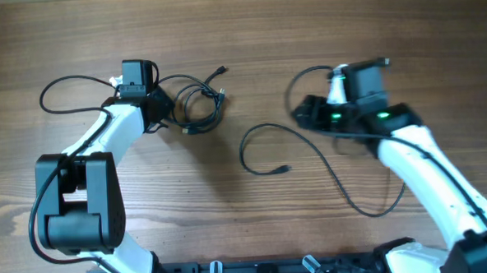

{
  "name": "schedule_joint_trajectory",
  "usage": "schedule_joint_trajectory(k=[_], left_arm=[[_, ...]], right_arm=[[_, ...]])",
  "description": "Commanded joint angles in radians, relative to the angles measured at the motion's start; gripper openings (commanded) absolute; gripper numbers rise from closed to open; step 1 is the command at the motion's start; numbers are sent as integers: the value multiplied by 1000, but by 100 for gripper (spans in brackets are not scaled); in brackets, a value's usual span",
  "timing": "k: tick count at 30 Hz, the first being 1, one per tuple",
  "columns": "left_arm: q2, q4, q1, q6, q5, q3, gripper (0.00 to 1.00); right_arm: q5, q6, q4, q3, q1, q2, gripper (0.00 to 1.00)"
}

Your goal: Untangle cables

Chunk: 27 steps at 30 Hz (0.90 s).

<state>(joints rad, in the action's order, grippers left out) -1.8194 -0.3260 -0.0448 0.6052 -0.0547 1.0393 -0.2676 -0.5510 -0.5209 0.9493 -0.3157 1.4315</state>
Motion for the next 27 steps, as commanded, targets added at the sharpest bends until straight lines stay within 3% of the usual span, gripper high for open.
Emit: schedule_joint_trajectory(k=[1, 3, 7, 13, 15, 17, 25, 27], left_arm=[[13, 7, 3, 9, 36, 6, 12], [13, 7, 3, 9, 36, 6, 13], [13, 7, 3, 9, 41, 6, 14], [13, 8, 3, 10, 48, 6, 24], [13, 8, 3, 10, 48, 6, 33], [13, 8, 3, 10, 47, 6, 50], [13, 12, 3, 10, 92, 6, 81], [13, 19, 3, 9, 117, 6, 84]], right_arm=[[51, -89, 101, 7, -136, 98, 61], [51, -89, 171, 7, -201, 173, 50], [51, -89, 261, 7, -272, 325, 4], [51, -134, 325, 7, -274, 439, 4], [63, -134, 332, 7, -274, 439, 4], [67, -133, 338, 7, -274, 439, 4], [119, -160, 332, 7, -274, 439, 4], [124, -166, 332, 7, -274, 439, 4]])
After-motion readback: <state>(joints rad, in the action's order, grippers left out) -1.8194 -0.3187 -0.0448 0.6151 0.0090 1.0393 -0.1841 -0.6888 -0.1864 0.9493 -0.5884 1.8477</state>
